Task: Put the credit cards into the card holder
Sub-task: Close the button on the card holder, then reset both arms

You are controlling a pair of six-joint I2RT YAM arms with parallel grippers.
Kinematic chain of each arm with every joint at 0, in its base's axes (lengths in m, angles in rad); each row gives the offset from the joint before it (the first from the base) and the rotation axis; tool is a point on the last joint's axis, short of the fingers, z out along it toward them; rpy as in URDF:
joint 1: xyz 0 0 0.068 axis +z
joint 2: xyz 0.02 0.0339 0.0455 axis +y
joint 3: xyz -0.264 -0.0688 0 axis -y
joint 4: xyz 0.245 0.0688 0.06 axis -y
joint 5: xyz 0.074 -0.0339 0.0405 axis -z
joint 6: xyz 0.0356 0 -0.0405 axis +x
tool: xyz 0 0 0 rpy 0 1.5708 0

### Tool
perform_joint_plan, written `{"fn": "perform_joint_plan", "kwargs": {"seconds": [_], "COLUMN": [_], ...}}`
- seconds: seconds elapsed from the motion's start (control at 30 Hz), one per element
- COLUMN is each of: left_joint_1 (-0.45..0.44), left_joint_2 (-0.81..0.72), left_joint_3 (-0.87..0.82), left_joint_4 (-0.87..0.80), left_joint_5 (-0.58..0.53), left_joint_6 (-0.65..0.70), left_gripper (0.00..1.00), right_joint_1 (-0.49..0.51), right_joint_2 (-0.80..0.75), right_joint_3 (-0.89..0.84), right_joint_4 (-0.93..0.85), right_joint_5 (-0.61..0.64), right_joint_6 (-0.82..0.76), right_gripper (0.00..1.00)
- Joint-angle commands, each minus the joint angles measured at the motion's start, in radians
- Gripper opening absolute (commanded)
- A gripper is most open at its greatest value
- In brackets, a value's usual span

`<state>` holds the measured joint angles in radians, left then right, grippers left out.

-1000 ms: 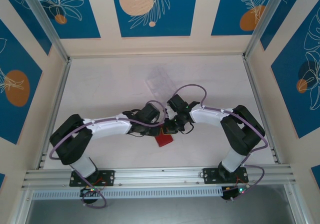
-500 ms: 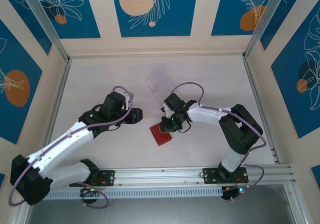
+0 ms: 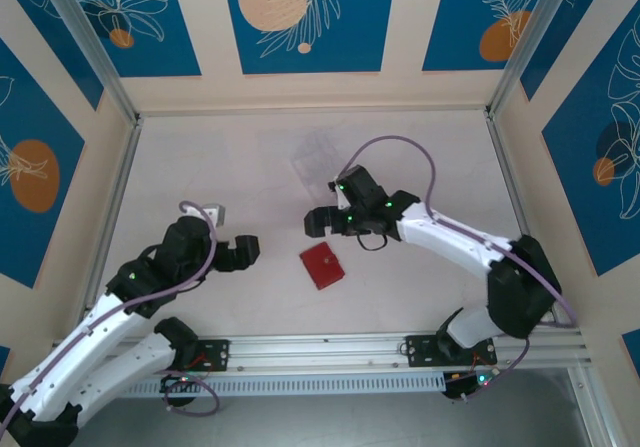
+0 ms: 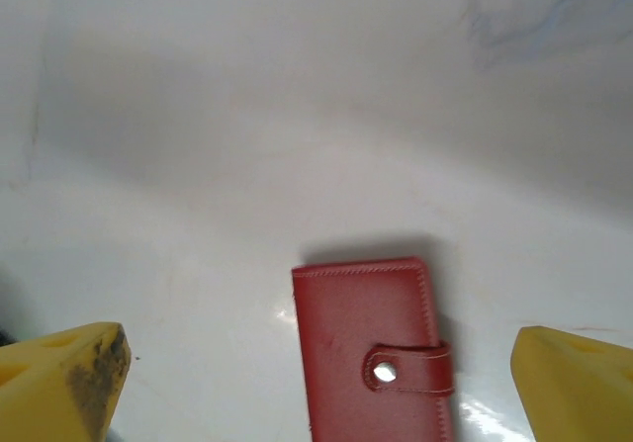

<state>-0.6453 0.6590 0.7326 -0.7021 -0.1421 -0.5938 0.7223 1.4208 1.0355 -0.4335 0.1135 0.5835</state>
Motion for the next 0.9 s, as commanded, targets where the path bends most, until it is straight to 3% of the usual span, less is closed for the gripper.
{"fn": "perform_joint_plan", "kwargs": {"seconds": [0.0, 0.17, 0.33, 0.5, 0.67, 0.87], "left_joint_1": [0.01, 0.01, 0.011, 0.01, 0.028, 0.116], "left_joint_2": [-0.019, -0.043, -0.068, 0.018, 0.233, 0.607], "left_joint_3": [-0.029, -0.094, -0.211, -0.295, -0.365, -0.365], "left_joint_4": [-0.027, 0.076, 0.333, 0.617, 1.026, 1.475], "left_joint_5": [-0.115, -0.304, -0.486, -0.699, -0.884, -0.922], "left_joint_6": [0.022, 0.043, 0.14, 0.351, 0.585, 0.802], "left_gripper": [1.0, 1.0, 1.0, 1.0, 1.0, 1.0], "right_joint_1": [-0.004, -0.074, -0.173, -0.33, -0.447, -0.499], "right_joint_2": [-0.099, -0.25, -0.356, -0.442, -0.474, -0.298], "right_joint_3": [-0.029, -0.081, -0.175, -0.351, -0.607, -0.647], "right_joint_4": [-0.028, 0.012, 0.101, 0.368, 0.76, 0.922], "right_joint_5": [0.268, 0.455, 0.627, 0.515, 0.441, 0.416], "right_joint_6": [-0.013, -0.08, -0.076, -0.205, -0.358, -0.431], "right_gripper": [0.99, 0.99, 0.99, 0.99, 0.99, 0.99]}}
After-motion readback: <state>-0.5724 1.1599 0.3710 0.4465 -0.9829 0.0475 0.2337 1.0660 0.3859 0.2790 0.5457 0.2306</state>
